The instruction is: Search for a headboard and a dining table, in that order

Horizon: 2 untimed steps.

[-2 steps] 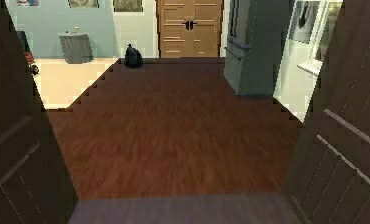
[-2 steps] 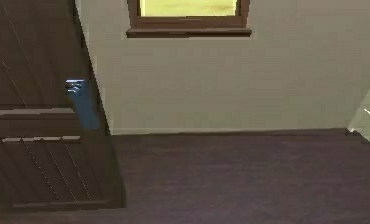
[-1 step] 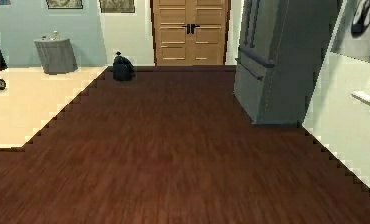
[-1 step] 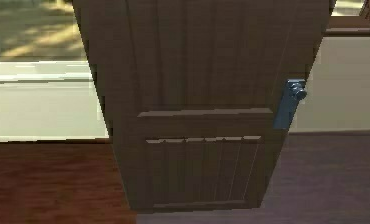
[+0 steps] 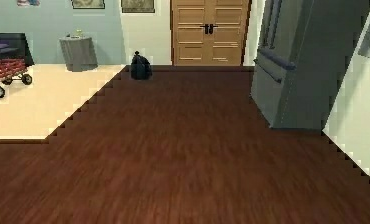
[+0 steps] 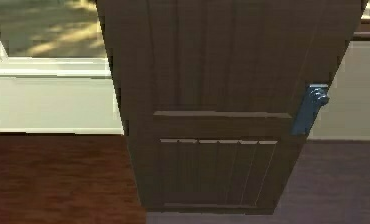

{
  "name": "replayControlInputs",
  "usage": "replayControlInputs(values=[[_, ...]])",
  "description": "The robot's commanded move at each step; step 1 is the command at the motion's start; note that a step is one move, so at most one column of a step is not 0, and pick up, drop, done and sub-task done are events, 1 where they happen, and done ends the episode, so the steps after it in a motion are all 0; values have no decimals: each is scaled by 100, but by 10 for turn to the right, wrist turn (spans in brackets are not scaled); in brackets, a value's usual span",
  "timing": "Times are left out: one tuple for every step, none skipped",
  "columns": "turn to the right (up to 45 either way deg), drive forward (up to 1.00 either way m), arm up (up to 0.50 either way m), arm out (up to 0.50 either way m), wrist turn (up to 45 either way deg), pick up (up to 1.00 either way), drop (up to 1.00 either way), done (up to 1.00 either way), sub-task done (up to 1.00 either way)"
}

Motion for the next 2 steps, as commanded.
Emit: replayControlInputs(values=[[0, 45, 0, 0, 0, 0, 0, 0, 0], [-240, 0, 0, 0, 0, 0, 0, 0, 0]])
